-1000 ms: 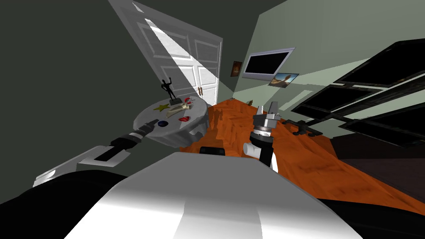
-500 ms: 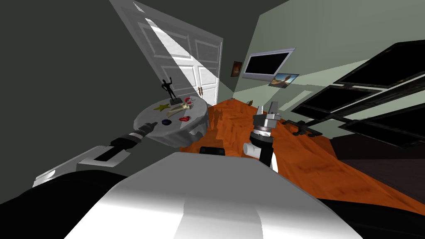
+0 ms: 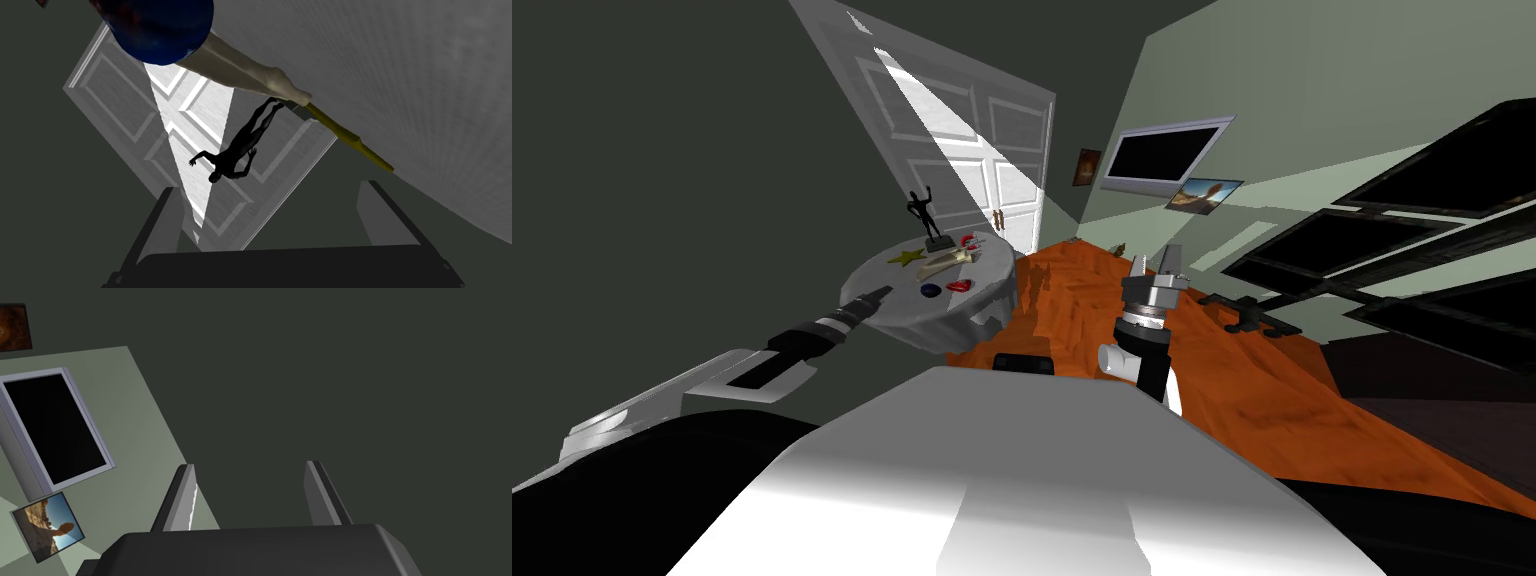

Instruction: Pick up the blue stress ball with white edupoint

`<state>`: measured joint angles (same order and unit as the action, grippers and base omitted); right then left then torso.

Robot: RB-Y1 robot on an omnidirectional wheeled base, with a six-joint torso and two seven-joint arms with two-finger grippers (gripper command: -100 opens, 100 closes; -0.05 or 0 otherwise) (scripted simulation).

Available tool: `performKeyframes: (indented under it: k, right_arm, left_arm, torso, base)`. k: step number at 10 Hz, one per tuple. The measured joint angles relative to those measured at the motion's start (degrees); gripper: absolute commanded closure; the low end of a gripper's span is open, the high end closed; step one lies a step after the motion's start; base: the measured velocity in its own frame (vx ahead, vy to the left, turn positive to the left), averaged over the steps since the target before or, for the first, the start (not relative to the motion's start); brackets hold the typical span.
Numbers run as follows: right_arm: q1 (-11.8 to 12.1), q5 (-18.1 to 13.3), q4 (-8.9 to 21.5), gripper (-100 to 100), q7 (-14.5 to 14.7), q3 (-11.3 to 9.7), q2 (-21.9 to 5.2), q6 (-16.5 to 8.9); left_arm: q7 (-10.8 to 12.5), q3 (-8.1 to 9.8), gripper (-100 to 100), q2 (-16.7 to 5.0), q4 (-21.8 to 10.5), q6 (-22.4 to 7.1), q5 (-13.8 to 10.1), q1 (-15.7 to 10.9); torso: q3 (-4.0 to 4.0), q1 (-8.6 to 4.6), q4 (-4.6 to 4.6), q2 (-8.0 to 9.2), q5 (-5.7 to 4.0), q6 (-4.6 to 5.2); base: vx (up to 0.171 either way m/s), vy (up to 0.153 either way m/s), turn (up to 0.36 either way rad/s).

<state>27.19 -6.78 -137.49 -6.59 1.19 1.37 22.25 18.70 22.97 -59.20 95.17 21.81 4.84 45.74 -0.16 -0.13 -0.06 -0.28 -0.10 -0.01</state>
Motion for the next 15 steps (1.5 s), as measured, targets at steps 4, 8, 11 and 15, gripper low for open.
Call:
performKeyframes:
  k: [4,8,11,15]
  right_arm:
    - [0.0,0.0,0.0,0,0.0,0.0,0.0,0.0]
    - [0.0,0.0,0.0,0,0.0,0.0,0.0,0.0]
    - [0.0,0.0,0.0,0,0.0,0.0,0.0,0.0]
    - [0.0,0.0,0.0,0,0.0,0.0,0.0,0.0]
  left_arm:
    - [0.0,2.37,-100,-2.3,-0.8,0.6,4.4,0.8]
    - [1.2,1.87,-100,-1.7,-0.6,-0.5,2.3,0.6]
    - [1.3,0.19,-100,-0.5,0.2,-0.8,-0.9,-0.2]
    - [1.3,-1.82,-100,0.6,0.2,-1.1,-3.1,-0.2]
  torso:
    - [-0.02,0.0,-0.01,-0.03,0.0,0.0]
    - [-0.01,-0.15,-0.01,0.0,-0.02,0.05]
    - [0.05,-0.03,0.02,0.09,0.0,0.02]
    - [0.05,0.06,0.02,0.09,0.01,0.01]
  base:
    - [0.028,-0.019,0.085]
    - [0.018,-0.057,-0.091]
    - [-0.006,-0.029,-0.087]
    - [-0.004,-0.012,-0.028]
